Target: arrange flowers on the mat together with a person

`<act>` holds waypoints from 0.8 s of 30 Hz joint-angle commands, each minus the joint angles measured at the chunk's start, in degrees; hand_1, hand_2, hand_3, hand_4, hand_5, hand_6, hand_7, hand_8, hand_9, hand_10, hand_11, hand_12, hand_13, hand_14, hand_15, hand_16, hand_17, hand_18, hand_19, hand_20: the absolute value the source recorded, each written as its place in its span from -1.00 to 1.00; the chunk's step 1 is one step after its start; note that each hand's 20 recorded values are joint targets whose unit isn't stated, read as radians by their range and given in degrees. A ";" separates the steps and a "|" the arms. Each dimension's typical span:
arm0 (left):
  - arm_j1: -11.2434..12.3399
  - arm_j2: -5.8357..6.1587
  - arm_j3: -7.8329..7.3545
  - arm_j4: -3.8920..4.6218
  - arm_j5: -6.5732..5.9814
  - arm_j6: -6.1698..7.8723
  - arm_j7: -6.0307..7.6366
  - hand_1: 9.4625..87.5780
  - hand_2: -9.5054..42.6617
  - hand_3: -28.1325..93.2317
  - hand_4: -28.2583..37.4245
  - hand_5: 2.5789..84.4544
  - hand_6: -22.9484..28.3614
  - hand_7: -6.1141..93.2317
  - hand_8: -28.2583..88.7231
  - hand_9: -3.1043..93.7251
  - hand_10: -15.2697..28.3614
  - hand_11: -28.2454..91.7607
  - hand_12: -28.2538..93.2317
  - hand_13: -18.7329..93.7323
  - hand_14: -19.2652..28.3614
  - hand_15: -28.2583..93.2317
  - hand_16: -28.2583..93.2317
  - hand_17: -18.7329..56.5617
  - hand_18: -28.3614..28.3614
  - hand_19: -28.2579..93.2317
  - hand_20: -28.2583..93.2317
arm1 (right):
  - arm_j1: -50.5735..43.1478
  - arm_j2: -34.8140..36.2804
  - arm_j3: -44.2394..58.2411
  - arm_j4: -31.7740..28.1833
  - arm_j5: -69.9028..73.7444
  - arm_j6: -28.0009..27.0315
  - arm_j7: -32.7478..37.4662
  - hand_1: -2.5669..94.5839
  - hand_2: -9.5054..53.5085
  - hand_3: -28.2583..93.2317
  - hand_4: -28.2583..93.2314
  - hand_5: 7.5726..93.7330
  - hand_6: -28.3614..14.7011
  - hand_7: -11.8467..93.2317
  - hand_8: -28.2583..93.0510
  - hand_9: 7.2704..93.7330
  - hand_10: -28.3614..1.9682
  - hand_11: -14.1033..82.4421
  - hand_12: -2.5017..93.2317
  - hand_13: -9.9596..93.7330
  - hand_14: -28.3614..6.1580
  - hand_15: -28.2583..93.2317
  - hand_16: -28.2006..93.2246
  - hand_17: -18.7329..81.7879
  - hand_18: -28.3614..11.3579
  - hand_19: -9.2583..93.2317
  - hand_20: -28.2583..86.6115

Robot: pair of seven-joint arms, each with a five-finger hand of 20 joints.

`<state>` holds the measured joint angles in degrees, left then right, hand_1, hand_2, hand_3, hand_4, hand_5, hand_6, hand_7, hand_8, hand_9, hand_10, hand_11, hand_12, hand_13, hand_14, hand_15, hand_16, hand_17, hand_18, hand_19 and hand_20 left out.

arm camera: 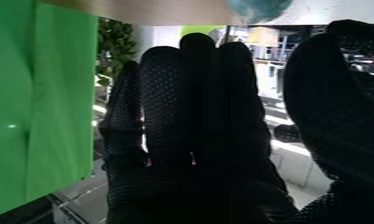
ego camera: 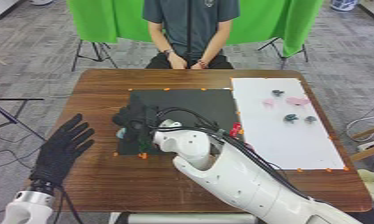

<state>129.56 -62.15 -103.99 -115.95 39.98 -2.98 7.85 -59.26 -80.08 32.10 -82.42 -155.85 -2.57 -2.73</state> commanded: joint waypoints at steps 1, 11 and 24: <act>0.85 0.13 0.40 0.20 -0.01 0.61 0.03 -0.57 -0.76 0.65 -1.00 -0.35 -0.02 -0.46 -0.73 -0.41 0.20 -0.29 -0.22 -0.28 0.33 -0.23 -0.42 -0.76 0.73 0.15 -0.35 | 0.31 -0.04 0.43 -1.19 -1.76 -1.32 1.43 -0.25 -1.00 0.81 -1.00 -0.04 0.37 0.06 -0.85 0.14 0.27 0.05 -0.47 0.28 0.16 0.71 -0.23 -0.27 -0.49 0.55 0.20; 2.47 -3.09 -0.13 -1.04 0.66 -0.02 0.86 -0.57 -0.75 0.65 -1.00 -0.35 -0.01 -0.47 -0.71 -0.41 0.20 -0.28 -0.23 -0.29 0.34 -0.21 -0.45 -0.76 0.74 0.15 -0.35 | -1.84 6.89 5.74 -13.07 13.04 -2.60 4.34 -0.30 -0.99 0.87 -1.00 -0.04 0.37 0.06 -0.85 0.11 0.22 0.05 -0.47 0.24 0.12 0.68 -0.26 -0.29 -0.49 0.52 0.20; 0.82 -6.30 2.87 -2.58 3.48 -0.66 2.81 -0.54 -0.73 0.62 -0.94 -0.34 0.01 -0.48 -0.70 -0.41 0.21 -0.25 -0.24 -0.28 0.34 -0.20 -0.46 -0.76 0.74 0.16 -0.36 | -25.00 25.19 42.10 -34.08 55.59 -8.69 9.09 -0.60 -0.47 0.84 -0.90 0.01 0.13 -0.30 -0.75 0.07 -0.14 -0.21 -0.47 0.12 -0.12 0.23 -0.28 -0.36 -0.67 0.23 0.00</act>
<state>130.49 -66.77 -102.91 -117.61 42.03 -3.33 9.44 -69.77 -67.24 53.19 -110.38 -120.45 -8.26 6.07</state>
